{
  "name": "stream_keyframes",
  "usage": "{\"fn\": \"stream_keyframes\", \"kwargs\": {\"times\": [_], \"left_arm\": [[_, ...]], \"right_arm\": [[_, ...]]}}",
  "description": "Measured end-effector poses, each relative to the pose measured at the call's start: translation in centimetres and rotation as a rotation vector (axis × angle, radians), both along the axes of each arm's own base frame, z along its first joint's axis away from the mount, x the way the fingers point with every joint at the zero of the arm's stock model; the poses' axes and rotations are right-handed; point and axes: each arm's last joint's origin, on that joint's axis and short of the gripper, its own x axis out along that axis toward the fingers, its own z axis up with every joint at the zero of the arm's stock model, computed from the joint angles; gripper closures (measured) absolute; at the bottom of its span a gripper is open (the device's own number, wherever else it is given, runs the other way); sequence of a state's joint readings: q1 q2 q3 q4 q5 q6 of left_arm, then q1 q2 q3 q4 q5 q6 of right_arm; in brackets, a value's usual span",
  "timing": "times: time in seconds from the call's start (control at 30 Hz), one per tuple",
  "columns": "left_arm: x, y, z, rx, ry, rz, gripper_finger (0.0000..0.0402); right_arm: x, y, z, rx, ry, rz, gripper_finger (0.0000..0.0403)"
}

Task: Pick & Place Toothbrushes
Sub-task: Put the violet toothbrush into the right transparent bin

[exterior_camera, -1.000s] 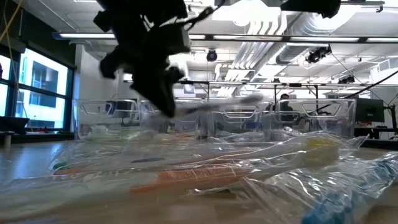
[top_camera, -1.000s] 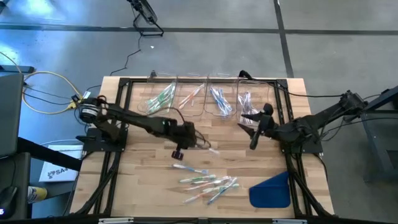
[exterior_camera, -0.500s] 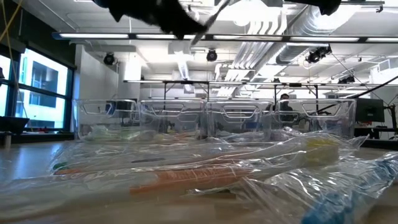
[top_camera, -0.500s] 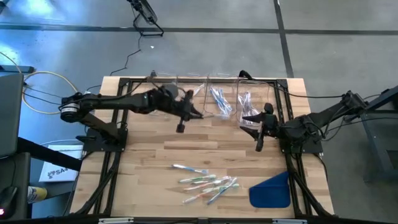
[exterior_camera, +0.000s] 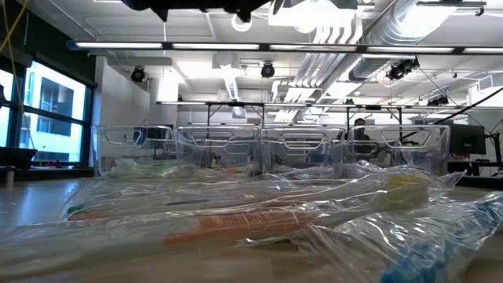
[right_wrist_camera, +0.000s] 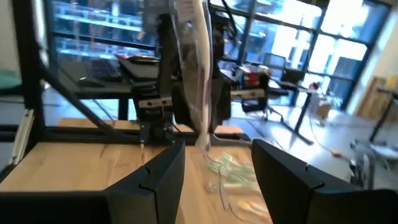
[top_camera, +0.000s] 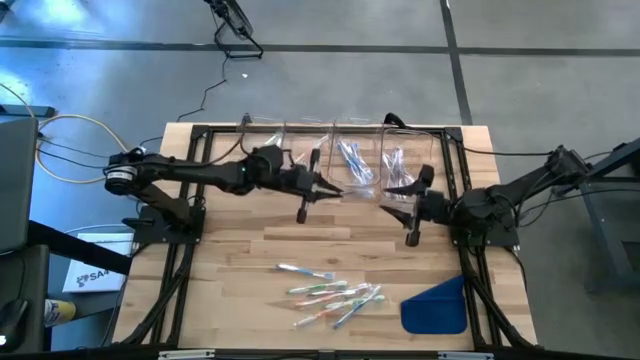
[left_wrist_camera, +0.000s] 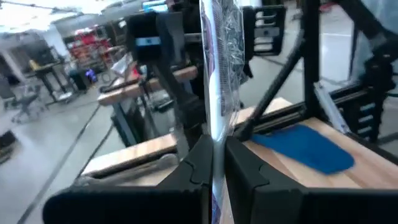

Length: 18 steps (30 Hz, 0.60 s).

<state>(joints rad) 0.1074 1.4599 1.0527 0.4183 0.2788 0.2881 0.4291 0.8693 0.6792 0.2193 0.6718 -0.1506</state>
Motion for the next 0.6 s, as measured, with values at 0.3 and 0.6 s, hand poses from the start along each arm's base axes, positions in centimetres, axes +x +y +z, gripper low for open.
{"fn": "stream_keyframes", "kwargs": {"times": [0.3, 0.6], "left_arm": [[1.5, -1.2, -0.8, 0.000, -0.060, -0.011, 0.0387], [1.5, -1.2, -1.0, -0.002, -0.046, 0.000, 0.0384]], "right_arm": [[3.1, -0.1, -1.0, -0.026, -0.027, 0.004, 0.0222], [5.1, -0.5, -1.2, -0.013, -0.115, 0.089, 0.0222]]}}
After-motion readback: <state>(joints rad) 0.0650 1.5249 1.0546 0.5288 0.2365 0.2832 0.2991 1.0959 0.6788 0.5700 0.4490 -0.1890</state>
